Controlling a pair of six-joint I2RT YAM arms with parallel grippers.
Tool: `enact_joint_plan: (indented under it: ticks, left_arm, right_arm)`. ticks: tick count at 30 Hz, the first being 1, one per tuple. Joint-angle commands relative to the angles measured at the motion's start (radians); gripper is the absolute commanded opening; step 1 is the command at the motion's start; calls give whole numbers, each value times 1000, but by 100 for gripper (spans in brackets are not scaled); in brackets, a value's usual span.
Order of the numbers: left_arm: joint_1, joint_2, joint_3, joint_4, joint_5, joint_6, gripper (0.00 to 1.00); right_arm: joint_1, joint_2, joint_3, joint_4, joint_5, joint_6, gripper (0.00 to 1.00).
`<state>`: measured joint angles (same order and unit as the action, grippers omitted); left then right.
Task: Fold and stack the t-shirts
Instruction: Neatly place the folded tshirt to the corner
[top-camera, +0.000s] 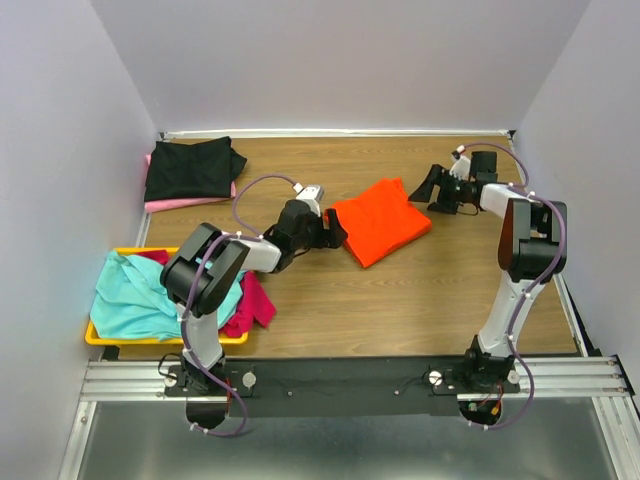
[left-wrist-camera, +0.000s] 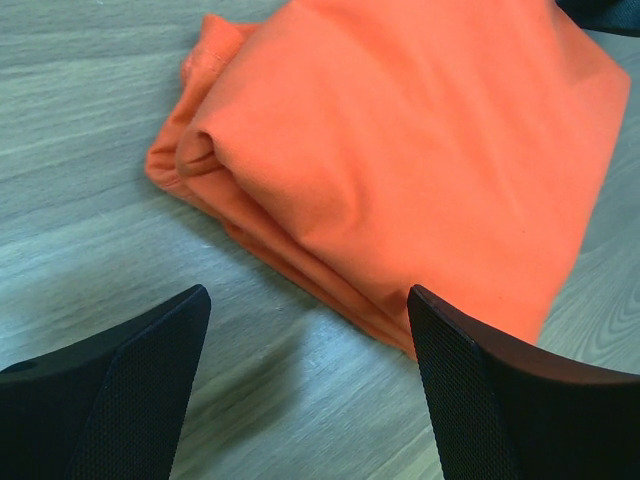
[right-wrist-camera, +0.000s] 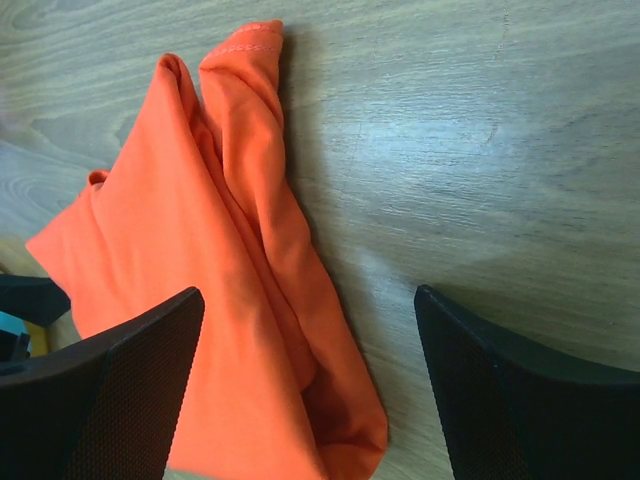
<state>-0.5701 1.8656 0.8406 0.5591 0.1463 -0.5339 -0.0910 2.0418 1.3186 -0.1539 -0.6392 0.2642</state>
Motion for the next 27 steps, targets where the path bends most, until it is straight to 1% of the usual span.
enact_joint_plan:
  ticks: [1, 4, 5, 8, 10, 17, 21, 27]
  left_arm:
    - [-14, -11, -23, -2, 4, -23, 88]
    - [-14, -20, -35, 8, 15, -32, 88]
    - [-14, -19, -37, 18, 19, -34, 88]
    - [-17, -10, -44, 27, 39, -47, 88]
    - [-20, -5, -54, 36, 45, -61, 88]
    - [-39, 21, -74, 77, 58, -104, 88]
    - [-65, 61, -64, 97, 58, -133, 88]
    - [-74, 122, -51, 124, 50, -162, 88]
  right_arm:
    - [2, 24, -42, -15, 26, 17, 91]
    - [14, 8, -74, -16, 35, 24, 86]
    - [17, 5, -93, -15, 38, 24, 83]
    - [39, -12, -122, -15, 56, 23, 77]
    - [54, -20, -134, -15, 61, 23, 74]
    - [79, -46, -165, -15, 75, 24, 70]
    - [88, -66, -179, -13, 73, 24, 69]
    - [88, -80, -186, -13, 70, 24, 68]
